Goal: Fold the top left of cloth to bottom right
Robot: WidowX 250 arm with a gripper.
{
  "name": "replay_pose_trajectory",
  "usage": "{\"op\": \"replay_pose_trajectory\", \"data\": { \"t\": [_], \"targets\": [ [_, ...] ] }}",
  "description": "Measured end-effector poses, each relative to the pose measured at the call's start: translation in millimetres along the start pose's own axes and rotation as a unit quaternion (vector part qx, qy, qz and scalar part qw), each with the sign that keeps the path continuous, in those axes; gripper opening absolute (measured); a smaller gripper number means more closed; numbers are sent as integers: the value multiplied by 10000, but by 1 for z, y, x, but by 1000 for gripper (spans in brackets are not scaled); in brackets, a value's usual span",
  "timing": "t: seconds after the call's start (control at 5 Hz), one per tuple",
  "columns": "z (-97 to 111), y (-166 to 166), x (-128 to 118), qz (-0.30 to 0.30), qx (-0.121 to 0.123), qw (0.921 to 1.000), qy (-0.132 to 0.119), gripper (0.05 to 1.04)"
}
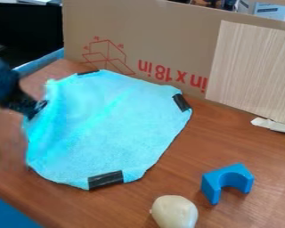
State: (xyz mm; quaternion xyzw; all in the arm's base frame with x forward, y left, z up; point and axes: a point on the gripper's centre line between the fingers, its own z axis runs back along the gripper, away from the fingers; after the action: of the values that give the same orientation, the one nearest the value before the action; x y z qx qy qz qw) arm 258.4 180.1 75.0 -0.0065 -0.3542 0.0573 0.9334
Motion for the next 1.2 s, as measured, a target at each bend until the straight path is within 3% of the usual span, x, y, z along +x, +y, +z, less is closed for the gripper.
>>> {"op": "replay_pose_trajectory", "data": {
  "t": [0.2, 0.4, 0.8, 1.2],
  "targets": [
    [-12, -20, 23, 63, 87, 9999, 90, 53],
    [-37, -48, 42, 46, 281, 9992, 271, 52],
    [-68, -97, 57, 175, 292, 9984, 462, 52],
    [-86, -146, 80, 287, 348, 9985, 324, 51]
  ]
}}
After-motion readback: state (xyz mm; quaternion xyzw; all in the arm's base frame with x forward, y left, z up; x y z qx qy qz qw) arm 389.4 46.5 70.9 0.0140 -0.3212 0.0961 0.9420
